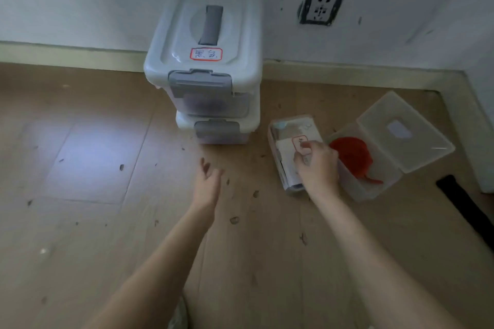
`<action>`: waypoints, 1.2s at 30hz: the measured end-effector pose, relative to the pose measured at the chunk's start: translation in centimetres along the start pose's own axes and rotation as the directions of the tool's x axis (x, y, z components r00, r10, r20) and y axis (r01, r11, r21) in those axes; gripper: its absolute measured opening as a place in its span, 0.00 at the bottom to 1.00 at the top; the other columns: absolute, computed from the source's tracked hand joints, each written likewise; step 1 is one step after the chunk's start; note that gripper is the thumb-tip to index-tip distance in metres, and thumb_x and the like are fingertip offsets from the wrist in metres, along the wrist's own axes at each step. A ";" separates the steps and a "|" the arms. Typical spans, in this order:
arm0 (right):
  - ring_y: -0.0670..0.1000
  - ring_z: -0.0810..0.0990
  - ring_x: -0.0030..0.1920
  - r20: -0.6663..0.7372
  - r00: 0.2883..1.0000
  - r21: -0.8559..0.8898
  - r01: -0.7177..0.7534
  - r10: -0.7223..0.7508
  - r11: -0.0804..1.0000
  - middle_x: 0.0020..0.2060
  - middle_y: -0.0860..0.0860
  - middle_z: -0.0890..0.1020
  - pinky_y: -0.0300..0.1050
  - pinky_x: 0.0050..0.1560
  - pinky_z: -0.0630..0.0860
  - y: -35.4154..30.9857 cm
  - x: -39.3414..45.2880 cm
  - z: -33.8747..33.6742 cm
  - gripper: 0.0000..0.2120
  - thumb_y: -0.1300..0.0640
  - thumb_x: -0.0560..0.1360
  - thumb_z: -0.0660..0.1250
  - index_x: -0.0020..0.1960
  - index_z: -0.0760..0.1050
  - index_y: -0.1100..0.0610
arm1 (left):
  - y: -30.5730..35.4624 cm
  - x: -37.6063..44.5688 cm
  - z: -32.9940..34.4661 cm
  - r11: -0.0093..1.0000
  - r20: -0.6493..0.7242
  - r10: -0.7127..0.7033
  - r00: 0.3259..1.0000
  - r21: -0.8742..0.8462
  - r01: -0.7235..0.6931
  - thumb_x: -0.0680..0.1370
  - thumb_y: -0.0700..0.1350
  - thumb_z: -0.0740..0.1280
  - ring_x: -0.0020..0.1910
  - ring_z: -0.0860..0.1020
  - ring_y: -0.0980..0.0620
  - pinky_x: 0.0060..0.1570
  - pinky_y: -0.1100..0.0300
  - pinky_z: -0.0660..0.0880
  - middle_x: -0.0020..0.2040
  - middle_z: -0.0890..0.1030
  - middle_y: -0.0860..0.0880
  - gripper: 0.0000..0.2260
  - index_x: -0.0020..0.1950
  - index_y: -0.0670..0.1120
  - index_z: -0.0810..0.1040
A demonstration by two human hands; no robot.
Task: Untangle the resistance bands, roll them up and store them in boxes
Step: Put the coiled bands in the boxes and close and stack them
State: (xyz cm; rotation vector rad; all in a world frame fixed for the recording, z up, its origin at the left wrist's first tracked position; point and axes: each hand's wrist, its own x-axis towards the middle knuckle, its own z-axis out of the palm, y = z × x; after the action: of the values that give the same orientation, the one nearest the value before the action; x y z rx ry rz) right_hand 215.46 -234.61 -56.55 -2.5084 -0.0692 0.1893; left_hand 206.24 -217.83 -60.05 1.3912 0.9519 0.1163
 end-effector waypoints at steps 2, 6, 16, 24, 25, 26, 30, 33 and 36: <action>0.60 0.62 0.68 0.125 0.991 -0.208 -0.022 0.049 0.978 0.68 0.58 0.67 0.54 0.66 0.62 2.4 -0.1 0.0 0.32 0.44 0.70 0.70 0.69 0.65 0.57 | -2.0 -1.1 2.8 0.994 0.111 -0.014 0.994 0.107 0.002 0.80 0.39 0.57 0.69 0.67 0.49 0.62 0.61 0.63 0.72 0.67 0.47 0.21 0.74 0.45 0.61; 0.64 0.50 0.73 0.195 0.975 -0.371 -0.032 0.111 0.928 0.73 0.60 0.50 0.61 0.70 0.52 3.6 0.5 1.5 0.52 0.35 0.63 0.72 0.75 0.46 0.49 | -1.9 -0.5 7.6 0.995 0.267 -0.016 0.964 0.096 -0.010 0.80 0.38 0.58 0.66 0.70 0.50 0.67 0.56 0.66 0.69 0.71 0.46 0.19 0.71 0.43 0.66; 0.65 0.50 0.71 0.272 0.962 -0.284 0.067 0.013 0.956 0.73 0.59 0.48 0.59 0.70 0.53 3.6 0.8 2.3 0.42 0.42 0.66 0.71 0.74 0.52 0.39 | -1.2 1.4 9.4 0.909 0.421 -0.215 0.881 -0.243 0.338 0.82 0.46 0.54 0.46 0.79 0.52 0.39 0.63 0.76 0.49 0.81 0.48 0.12 0.52 0.46 0.77; 0.66 0.52 0.71 0.177 0.984 -0.374 0.034 0.035 0.927 0.71 0.61 0.51 0.62 0.70 0.52 3.5 0.7 4.0 0.44 0.40 0.63 0.73 0.71 0.53 0.43 | 0.1 3.0 9.1 0.970 0.301 -0.234 0.925 0.010 0.242 0.77 0.46 0.66 0.41 0.79 0.45 0.41 0.53 0.80 0.47 0.80 0.41 0.09 0.51 0.40 0.74; 0.66 0.52 0.71 0.145 0.989 -0.386 0.026 0.033 0.922 0.70 0.61 0.52 0.63 0.71 0.51 3.4 0.9 4.2 0.43 0.42 0.62 0.74 0.70 0.54 0.45 | 0.1 3.0 9.0 0.966 0.319 -0.255 0.913 0.035 0.258 0.77 0.45 0.67 0.40 0.79 0.45 0.40 0.55 0.80 0.46 0.80 0.41 0.10 0.52 0.39 0.75; 0.66 0.52 0.71 0.153 0.988 -0.395 0.055 0.007 0.917 0.70 0.62 0.52 0.64 0.71 0.49 3.4 1.3 4.0 0.43 0.44 0.62 0.75 0.70 0.55 0.46 | 0.1 2.9 8.8 0.957 0.357 -0.284 0.890 0.045 0.287 0.76 0.44 0.67 0.38 0.80 0.47 0.37 0.58 0.81 0.44 0.81 0.41 0.12 0.55 0.38 0.75; 0.62 0.55 0.70 0.455 0.872 -0.356 0.364 -0.181 0.860 0.69 0.57 0.56 0.59 0.71 0.51 4.1 4.1 1.2 0.45 0.46 0.62 0.75 0.71 0.53 0.43 | 0.2 3.8 7.3 0.921 0.334 -0.319 0.887 -0.114 0.374 0.75 0.46 0.69 0.45 0.81 0.46 0.41 0.56 0.80 0.51 0.81 0.40 0.19 0.61 0.37 0.71; 0.61 0.52 0.73 0.575 0.794 -0.308 0.432 -0.195 0.848 0.73 0.56 0.52 0.58 0.71 0.49 4.4 6.0 -0.5 0.47 0.47 0.61 0.75 0.71 0.51 0.41 | 1.0 4.7 6.7 0.904 0.161 -0.272 0.949 -0.295 0.309 0.75 0.43 0.70 0.48 0.79 0.46 0.38 0.59 0.80 0.55 0.77 0.41 0.19 0.60 0.38 0.67; 0.61 0.40 0.75 0.611 0.771 -0.357 0.468 -0.177 0.808 0.75 0.54 0.43 0.63 0.71 0.41 4.8 5.7 -0.2 0.52 0.45 0.62 0.75 0.74 0.44 0.40 | 1.7 4.6 6.5 0.915 0.179 -0.254 0.950 -0.275 0.297 0.76 0.40 0.67 0.42 0.78 0.49 0.35 0.61 0.79 0.52 0.76 0.44 0.15 0.62 0.40 0.69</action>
State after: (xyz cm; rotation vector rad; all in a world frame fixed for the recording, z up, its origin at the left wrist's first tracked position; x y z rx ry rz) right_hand 221.12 -238.10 -59.90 -2.7894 -0.9142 0.8444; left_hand 213.96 -219.74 -61.61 0.9621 0.9601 -0.0494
